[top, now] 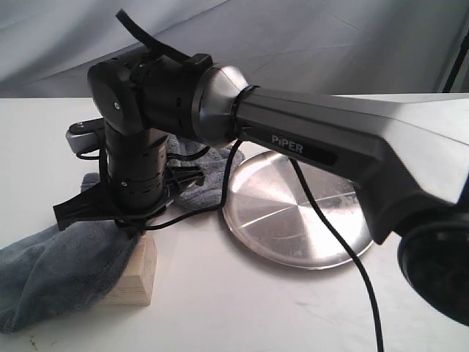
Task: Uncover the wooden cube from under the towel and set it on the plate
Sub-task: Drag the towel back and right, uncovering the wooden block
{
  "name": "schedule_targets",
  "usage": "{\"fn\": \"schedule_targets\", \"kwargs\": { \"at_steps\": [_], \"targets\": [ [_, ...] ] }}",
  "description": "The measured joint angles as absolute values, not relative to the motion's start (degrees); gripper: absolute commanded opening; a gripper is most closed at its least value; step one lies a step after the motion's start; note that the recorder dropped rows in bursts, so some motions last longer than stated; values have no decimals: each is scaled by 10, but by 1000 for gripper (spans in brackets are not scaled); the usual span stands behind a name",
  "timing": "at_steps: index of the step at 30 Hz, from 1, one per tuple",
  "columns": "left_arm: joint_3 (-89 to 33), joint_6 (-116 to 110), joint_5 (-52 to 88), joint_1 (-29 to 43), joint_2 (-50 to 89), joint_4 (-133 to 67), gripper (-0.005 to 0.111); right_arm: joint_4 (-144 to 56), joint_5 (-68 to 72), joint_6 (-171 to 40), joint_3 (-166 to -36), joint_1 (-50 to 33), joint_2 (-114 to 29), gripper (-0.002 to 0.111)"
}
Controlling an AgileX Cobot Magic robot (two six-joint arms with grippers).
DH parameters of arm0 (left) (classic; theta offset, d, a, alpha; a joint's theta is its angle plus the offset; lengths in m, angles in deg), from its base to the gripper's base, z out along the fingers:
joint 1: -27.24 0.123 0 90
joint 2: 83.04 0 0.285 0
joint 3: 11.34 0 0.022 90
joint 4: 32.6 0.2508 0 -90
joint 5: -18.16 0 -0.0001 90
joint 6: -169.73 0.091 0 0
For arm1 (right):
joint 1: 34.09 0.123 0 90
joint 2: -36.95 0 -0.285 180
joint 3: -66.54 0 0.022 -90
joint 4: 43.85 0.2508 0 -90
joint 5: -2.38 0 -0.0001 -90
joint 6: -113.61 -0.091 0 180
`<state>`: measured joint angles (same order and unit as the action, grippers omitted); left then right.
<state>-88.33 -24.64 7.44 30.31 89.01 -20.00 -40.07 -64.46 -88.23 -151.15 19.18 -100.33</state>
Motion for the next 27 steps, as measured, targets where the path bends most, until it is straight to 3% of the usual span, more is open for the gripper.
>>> {"fn": "schedule_targets", "kwargs": {
  "at_steps": [9,27],
  "targets": [
    [-883,-246,74,303,890,-200,0,-324,-611,-824,-1511,192,-992,0],
    [-883,-246,74,303,890,-200,0,-200,-298,-777,-1511,191,-974,0]
  ]
}}
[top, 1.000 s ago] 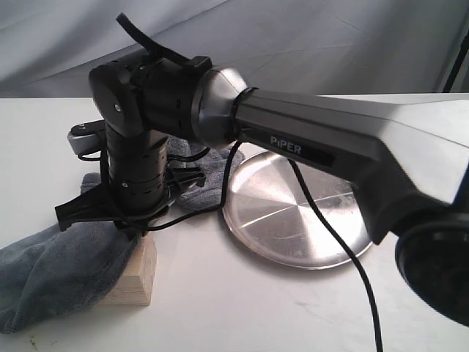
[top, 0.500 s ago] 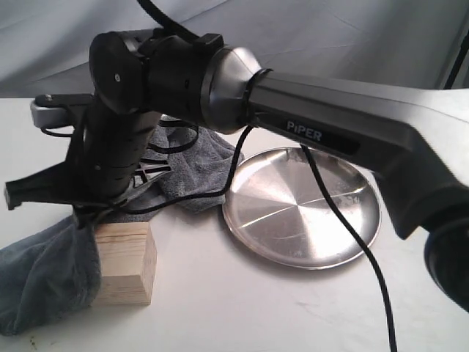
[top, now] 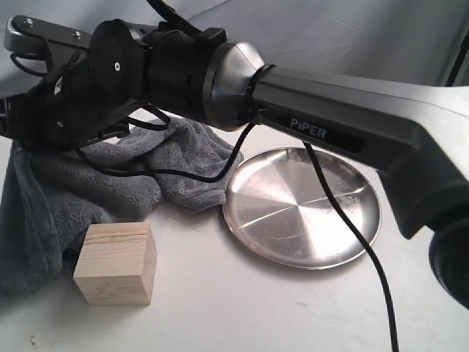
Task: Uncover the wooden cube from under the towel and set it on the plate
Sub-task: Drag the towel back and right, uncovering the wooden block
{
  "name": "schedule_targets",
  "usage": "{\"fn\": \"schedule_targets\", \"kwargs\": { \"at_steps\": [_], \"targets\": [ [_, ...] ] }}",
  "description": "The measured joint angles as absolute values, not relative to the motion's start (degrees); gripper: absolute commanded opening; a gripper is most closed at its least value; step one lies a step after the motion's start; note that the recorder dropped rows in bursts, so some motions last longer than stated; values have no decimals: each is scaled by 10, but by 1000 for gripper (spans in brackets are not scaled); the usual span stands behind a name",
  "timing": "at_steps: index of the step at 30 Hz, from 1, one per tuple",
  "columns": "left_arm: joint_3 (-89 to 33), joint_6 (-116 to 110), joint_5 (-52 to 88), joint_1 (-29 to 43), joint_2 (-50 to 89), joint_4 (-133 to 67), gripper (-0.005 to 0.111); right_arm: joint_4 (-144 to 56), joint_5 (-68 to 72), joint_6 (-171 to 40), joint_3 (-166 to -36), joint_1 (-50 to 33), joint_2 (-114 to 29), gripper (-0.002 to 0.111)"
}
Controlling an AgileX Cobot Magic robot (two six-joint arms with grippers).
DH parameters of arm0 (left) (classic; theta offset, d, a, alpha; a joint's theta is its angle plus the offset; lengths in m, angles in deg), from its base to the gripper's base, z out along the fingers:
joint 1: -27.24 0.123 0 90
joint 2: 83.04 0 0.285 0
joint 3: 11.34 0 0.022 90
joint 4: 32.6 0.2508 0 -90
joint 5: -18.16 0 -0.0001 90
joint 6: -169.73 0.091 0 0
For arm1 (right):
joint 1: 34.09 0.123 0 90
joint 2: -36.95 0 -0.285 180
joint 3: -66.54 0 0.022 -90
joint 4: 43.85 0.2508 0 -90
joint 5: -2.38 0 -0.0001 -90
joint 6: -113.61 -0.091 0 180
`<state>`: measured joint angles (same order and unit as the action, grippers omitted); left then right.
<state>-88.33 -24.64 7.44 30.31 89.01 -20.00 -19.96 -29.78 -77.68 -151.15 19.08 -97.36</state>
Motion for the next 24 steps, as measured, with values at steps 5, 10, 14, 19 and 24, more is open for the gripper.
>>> {"fn": "schedule_targets", "kwargs": {
  "at_steps": [5,10,14,19,24],
  "targets": [
    [-883,-246,74,303,890,-200,0,-222,-232,-772,-1511,172,-977,0],
    [-883,-246,74,303,890,-200,0,-244,-201,-771,-1511,113,-1012,0],
    [-883,-246,74,303,890,-200,0,-246,-161,-757,-1511,68,-1052,0],
    [-883,-246,74,303,890,-200,0,-291,-146,-739,-1511,23,-1083,0],
    [-883,-246,74,303,890,-200,0,-337,-168,-734,-1511,-13,-1083,5]
  ]
}}
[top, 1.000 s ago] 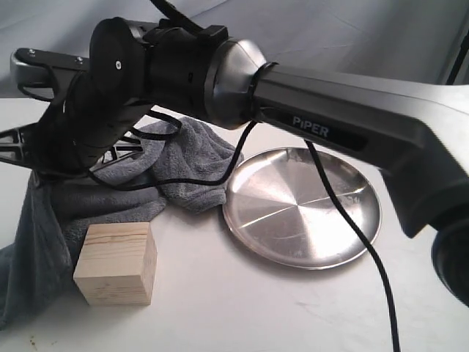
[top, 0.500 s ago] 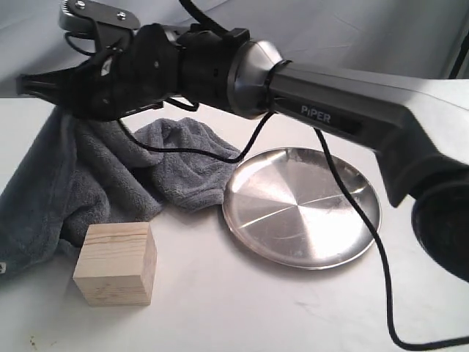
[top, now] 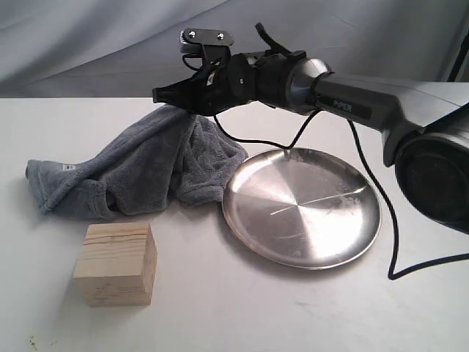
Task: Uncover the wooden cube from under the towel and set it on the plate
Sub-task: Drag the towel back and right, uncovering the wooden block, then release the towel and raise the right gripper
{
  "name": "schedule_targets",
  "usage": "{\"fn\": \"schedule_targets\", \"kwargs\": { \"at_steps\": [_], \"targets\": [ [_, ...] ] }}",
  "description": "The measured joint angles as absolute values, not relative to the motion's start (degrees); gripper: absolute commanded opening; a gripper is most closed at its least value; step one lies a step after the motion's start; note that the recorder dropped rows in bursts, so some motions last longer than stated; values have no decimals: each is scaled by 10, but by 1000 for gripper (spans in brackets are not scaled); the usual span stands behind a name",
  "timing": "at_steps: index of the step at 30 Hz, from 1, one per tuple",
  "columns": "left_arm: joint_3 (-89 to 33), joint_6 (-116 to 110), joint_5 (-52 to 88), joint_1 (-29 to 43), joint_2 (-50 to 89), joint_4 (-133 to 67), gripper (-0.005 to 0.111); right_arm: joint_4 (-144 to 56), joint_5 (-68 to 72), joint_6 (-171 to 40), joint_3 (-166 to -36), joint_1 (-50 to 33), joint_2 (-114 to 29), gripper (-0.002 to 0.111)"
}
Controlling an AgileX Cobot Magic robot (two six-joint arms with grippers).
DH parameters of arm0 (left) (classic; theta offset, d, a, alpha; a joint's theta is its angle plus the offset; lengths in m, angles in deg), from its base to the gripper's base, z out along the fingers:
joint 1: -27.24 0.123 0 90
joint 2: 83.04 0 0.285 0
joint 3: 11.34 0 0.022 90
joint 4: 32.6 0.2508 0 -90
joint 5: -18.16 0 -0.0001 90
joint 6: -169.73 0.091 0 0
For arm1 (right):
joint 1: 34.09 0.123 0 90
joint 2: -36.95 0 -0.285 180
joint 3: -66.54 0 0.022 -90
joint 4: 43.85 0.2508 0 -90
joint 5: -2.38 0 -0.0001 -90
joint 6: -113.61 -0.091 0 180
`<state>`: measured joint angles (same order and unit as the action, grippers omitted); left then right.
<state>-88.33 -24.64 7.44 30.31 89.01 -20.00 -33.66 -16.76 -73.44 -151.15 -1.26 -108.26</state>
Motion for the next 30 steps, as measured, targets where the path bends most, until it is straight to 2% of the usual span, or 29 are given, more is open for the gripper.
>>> {"fn": "schedule_targets", "kwargs": {
  "at_steps": [3,6,8,10,16,30],
  "targets": [
    [-883,-246,74,303,890,-200,0,-339,-186,-734,-1511,-21,-1083,25],
    [-883,-246,74,303,890,-200,0,-342,-205,-734,-1511,-27,-1083,57],
    [-883,-246,74,303,890,-200,0,-343,-220,-734,-1511,-28,-1083,73],
    [-883,-246,74,303,890,-200,0,-343,-233,-733,-1511,-28,-1083,80],
    [-883,-246,74,303,890,-200,0,-346,-277,-702,-1511,-28,-1068,85],
    [-883,-246,74,303,890,-200,0,-343,-365,-562,-1511,-28,-984,85]
  ]
}}
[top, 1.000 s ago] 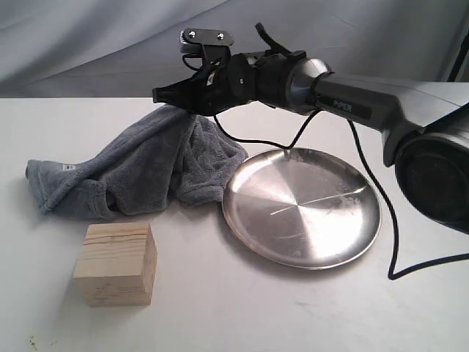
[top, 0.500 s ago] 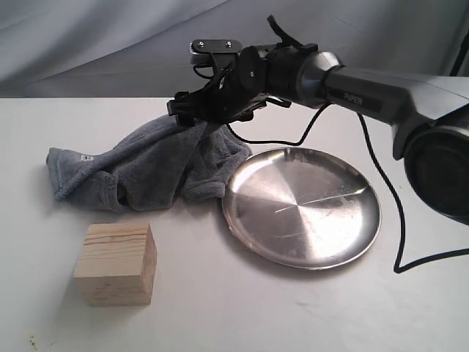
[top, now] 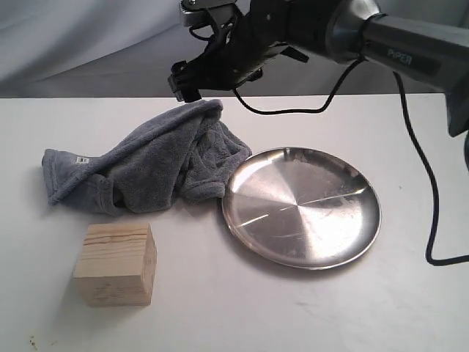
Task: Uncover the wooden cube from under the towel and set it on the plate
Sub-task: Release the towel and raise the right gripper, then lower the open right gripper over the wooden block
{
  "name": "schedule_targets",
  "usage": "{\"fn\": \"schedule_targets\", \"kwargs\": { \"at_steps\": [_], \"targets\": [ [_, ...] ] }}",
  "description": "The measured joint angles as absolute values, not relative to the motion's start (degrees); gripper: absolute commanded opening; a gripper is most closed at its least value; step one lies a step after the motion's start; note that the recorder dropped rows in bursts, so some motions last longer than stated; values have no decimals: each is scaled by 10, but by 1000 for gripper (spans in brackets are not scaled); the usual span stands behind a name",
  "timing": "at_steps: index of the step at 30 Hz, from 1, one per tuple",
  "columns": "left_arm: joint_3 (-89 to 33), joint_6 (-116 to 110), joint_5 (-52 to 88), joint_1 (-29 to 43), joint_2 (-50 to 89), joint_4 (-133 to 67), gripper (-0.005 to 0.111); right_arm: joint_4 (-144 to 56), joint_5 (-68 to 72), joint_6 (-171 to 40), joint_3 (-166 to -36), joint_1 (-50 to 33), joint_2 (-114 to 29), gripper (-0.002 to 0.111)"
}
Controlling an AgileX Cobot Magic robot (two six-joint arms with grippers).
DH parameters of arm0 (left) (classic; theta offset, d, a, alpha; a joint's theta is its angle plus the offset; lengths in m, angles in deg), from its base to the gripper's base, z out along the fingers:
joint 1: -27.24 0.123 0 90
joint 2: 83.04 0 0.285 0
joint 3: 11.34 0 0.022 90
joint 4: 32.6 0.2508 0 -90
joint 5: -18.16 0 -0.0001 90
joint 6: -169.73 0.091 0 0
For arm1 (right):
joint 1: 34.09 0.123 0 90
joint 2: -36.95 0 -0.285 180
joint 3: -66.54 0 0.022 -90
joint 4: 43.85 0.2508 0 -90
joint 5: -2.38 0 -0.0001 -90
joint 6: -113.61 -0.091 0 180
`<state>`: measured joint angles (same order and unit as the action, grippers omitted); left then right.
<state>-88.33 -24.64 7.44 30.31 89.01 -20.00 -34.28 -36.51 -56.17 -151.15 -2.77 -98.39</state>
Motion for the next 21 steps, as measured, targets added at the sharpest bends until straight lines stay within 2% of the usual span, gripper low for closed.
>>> {"fn": "schedule_targets", "kwargs": {
  "at_steps": [10,16,21],
  "targets": [
    [-883,-246,74,303,890,-200,0,-253,-649,-335,-1511,-28,-957,84],
    [-883,-246,74,303,890,-200,0,-176,-671,-277,-1511,-22,-954,84],
    [-883,-246,74,303,890,-200,0,-178,-671,-252,-1511,23,-936,84]
  ]
}}
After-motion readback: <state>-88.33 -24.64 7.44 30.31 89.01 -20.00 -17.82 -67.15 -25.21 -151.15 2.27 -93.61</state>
